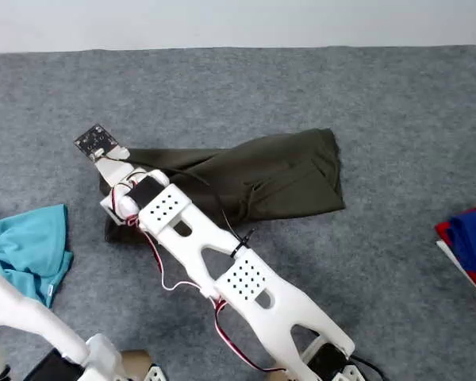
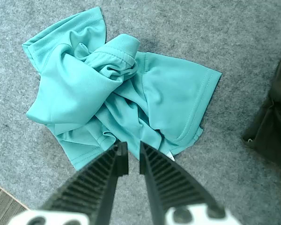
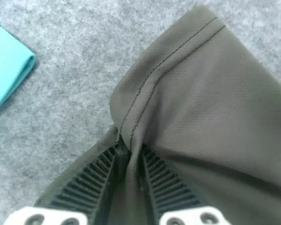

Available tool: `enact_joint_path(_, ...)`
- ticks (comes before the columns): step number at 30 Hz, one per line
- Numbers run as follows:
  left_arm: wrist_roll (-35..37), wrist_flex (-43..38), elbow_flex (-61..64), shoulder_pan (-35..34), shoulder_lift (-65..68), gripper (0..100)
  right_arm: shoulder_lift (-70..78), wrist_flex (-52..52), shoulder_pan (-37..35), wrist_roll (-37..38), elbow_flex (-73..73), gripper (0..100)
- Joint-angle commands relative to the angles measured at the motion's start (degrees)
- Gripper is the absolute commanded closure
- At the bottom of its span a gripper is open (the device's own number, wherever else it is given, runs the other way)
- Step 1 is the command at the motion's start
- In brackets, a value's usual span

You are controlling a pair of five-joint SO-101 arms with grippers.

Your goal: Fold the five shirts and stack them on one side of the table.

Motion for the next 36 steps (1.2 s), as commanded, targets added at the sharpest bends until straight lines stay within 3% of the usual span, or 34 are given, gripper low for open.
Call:
enact_joint_path(1,-0.79,-0.70,-0.31,-0.35,-1.93,95,-2.24,0.75,3.47,0.53,-5.80,98.9)
enact_joint_path(13,-0.79,-0.79,-0.57,-0.09,-1.93,95,-6.37,20.09,8.22,0.35,-17.93,98.9)
enact_joint_path(24,-0.70,-0.88,-0.57,0.79,-1.93,95,-15.08,33.89,16.31,0.70,-17.67,98.9)
enact_joint_path(28,-0.53,-0.88,-0.57,3.96,-1.93,95,-17.98,35.12,20.18,0.79,-17.49,98.9)
enact_joint_path(36,-0.26,-0.88,-0.57,9.58,-1.93,95,-22.64,35.30,29.93,8.97,-17.32,98.9)
